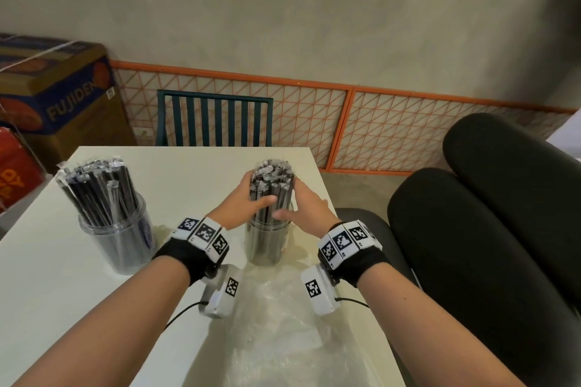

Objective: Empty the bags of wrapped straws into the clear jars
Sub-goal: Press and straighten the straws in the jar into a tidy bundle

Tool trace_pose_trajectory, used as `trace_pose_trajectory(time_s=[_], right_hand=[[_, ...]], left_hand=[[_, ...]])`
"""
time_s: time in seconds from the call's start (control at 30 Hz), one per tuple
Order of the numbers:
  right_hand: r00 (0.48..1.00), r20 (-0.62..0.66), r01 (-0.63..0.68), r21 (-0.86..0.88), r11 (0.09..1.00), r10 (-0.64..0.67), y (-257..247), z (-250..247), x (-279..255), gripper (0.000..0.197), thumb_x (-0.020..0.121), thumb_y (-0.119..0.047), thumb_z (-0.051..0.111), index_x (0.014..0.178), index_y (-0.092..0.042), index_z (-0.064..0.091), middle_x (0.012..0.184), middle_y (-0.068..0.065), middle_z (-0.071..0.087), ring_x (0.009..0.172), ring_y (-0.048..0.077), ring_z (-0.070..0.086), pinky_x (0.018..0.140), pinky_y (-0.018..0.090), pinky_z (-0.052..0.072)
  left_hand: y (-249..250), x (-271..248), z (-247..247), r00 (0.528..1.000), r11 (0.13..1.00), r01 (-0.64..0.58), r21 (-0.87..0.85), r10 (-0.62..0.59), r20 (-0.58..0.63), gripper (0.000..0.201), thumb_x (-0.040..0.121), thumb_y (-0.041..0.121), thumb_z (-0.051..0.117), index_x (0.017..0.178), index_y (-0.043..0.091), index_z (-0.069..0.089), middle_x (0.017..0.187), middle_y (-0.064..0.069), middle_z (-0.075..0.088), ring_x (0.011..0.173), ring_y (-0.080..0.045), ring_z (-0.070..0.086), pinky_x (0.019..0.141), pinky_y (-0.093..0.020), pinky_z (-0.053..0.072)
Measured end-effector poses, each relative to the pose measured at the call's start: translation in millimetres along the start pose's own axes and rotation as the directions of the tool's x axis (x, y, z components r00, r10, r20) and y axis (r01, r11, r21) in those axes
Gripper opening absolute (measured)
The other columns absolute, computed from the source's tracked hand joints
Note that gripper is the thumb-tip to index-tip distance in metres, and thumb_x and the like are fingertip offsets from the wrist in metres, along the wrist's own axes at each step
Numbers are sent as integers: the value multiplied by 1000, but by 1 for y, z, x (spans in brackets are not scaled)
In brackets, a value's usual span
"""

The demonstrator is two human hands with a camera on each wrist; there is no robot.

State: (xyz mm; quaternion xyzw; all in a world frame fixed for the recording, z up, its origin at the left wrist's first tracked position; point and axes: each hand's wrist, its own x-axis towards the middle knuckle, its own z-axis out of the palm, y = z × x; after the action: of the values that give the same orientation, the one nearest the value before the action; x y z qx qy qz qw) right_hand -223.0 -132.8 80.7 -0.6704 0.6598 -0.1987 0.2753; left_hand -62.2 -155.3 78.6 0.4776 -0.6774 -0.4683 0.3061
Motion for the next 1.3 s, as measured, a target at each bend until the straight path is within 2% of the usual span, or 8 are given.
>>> trace_pose_trajectory(time_s=[0.13, 0.27, 0.43, 0.67, 0.83, 1.03, 1.2, 1.3], right_hand=[[985, 167, -32, -49, 998, 40, 15, -5, 0, 117, 64, -38, 83, 150, -23, 6, 156, 3, 24, 142, 24, 26, 114, 56, 23], [978, 197, -76, 24, 997, 70, 19, -17, -4, 106, 76, -24, 76, 151, -10, 2, 158, 4, 19, 144, 21, 22, 115, 33, 21], [983, 183, -42, 88, 995, 25, 18, -15, 3, 100, 77, -24, 76, 151, -12, 9, 156, 2, 27, 144, 20, 25, 116, 35, 24], [996, 81, 16, 73, 997, -22, 17, -2, 8, 61, 86, -29, 66, 139, -23, 38, 140, 4, 51, 130, 26, 45, 111, 45, 32], [994, 103, 21, 16, 1000, -23, 18, -5, 6, 72, 76, -36, 73, 138, -27, 38, 141, 0, 50, 132, 25, 43, 108, 57, 30], [966, 236, -71, -167, 983, 110, 26, -14, -11, 81, 82, -34, 70, 142, -2, 26, 144, 14, 41, 132, 29, 40, 106, 37, 36], [903, 397, -39, -310, 950, 166, 27, -9, -30, 70, 86, -40, 63, 139, -3, 35, 143, 11, 45, 130, 26, 43, 105, 34, 36], [856, 504, 53, -314, 948, 119, 11, 3, -38, 56, 88, -39, 60, 134, -9, 48, 137, 8, 51, 125, 27, 49, 104, 35, 39]], left_hand=[[-13, -8, -9, 997, 997, 59, 47, -61, 44, 84, 85, 25, 64, 148, 16, 9, 153, -7, 26, 142, -19, 23, 110, -32, 24], [-15, -15, -1, 995, 996, 86, 15, -85, -45, 88, 85, 38, 60, 150, 20, 4, 154, -9, 24, 143, -18, 22, 111, -34, 24], [-11, -13, 18, 986, 996, 69, -50, -75, -148, 117, 63, 53, 76, 148, 27, 1, 152, -6, 28, 139, -21, 30, 114, -45, 28], [-9, -7, 22, 981, 997, 76, 7, -74, -180, 69, 85, 26, 65, 141, 12, 27, 137, -8, 48, 121, -18, 48, 94, -26, 37], [-12, -16, 17, 982, 995, 97, 4, -95, -165, 83, 81, 28, 70, 146, 15, 19, 145, -5, 40, 131, -15, 38, 100, -26, 34], [-22, -37, 15, 956, 978, 210, 12, -203, -210, 93, 80, 38, 68, 149, 20, 8, 151, -12, 29, 141, -22, 26, 110, -39, 27], [-33, -72, 5, 939, 939, 338, 58, -332, -91, 74, 88, 47, 52, 147, 21, 16, 136, -7, 47, 119, -20, 48, 98, -36, 39], [-43, -98, -21, 840, 839, 500, 215, -530, 117, 62, 90, 52, 44, 142, 21, 29, 130, -2, 54, 115, -21, 55, 91, -41, 45]])
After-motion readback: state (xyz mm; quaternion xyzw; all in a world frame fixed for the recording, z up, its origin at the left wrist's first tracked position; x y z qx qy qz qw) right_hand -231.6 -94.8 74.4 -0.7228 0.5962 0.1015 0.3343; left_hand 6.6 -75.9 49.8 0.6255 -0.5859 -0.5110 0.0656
